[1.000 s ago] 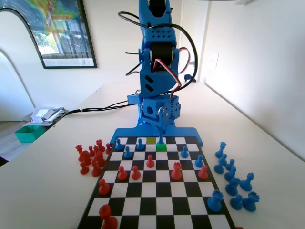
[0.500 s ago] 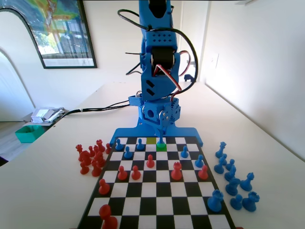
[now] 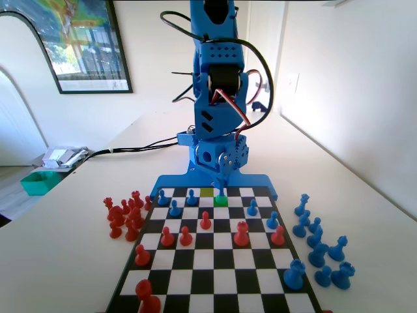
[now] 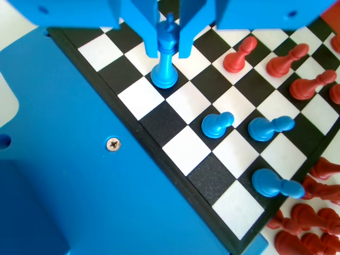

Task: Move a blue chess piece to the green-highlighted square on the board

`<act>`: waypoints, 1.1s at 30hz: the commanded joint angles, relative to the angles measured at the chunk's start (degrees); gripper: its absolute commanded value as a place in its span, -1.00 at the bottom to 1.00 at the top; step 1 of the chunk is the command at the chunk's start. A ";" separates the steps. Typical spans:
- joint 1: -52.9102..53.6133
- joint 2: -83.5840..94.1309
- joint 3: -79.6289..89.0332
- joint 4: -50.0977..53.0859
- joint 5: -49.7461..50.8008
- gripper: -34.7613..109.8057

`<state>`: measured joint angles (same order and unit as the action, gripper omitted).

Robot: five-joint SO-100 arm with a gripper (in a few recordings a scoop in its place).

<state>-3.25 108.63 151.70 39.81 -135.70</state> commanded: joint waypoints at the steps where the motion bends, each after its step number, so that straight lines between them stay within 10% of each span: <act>1: 0.09 1.05 -2.37 0.62 -1.32 -0.51; 33: -0.26 4.48 -3.34 4.66 -0.18 -0.39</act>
<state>-2.29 109.25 150.82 40.61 -136.05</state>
